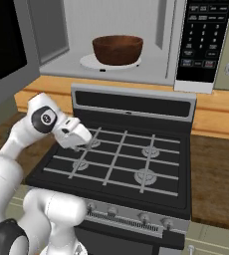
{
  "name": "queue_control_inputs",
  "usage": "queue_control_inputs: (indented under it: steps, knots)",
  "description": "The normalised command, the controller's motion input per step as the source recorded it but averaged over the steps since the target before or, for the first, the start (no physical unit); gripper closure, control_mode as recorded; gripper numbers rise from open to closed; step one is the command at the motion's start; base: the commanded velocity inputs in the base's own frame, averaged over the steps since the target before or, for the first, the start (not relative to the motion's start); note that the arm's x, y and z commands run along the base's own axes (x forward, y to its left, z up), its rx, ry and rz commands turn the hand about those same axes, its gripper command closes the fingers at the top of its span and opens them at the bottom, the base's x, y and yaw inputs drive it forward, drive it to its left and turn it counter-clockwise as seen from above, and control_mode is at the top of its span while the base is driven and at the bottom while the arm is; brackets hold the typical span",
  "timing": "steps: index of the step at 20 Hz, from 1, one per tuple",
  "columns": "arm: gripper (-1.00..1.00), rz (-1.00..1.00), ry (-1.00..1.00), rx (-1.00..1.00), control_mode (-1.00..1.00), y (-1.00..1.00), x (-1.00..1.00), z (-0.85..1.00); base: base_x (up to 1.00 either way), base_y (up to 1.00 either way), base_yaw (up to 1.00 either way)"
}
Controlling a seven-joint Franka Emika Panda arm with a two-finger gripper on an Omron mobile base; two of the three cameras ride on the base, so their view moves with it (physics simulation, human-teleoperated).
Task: Pick the squash from the sink and place it in the bowl. Then pick the bowl and place it in the microwave. Then close the microwave door and press the start button.
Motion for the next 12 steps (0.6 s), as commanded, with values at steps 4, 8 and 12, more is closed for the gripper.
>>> queue_control_inputs:
  steps: [4,8,12]
  knots:
    - [-1.0,0.0,0.02,-0.36,-1.0,-0.04,0.27,-0.61,0.0,0.0,0.0]
    - [-1.0,0.0,0.01,-0.36,-1.0,-0.01,0.12,-0.56,0.0,0.0,0.0]
    - [-1.0,0.0,0.0,-0.55,-1.0,0.36,0.01,-0.15,0.0,0.0,0.0]
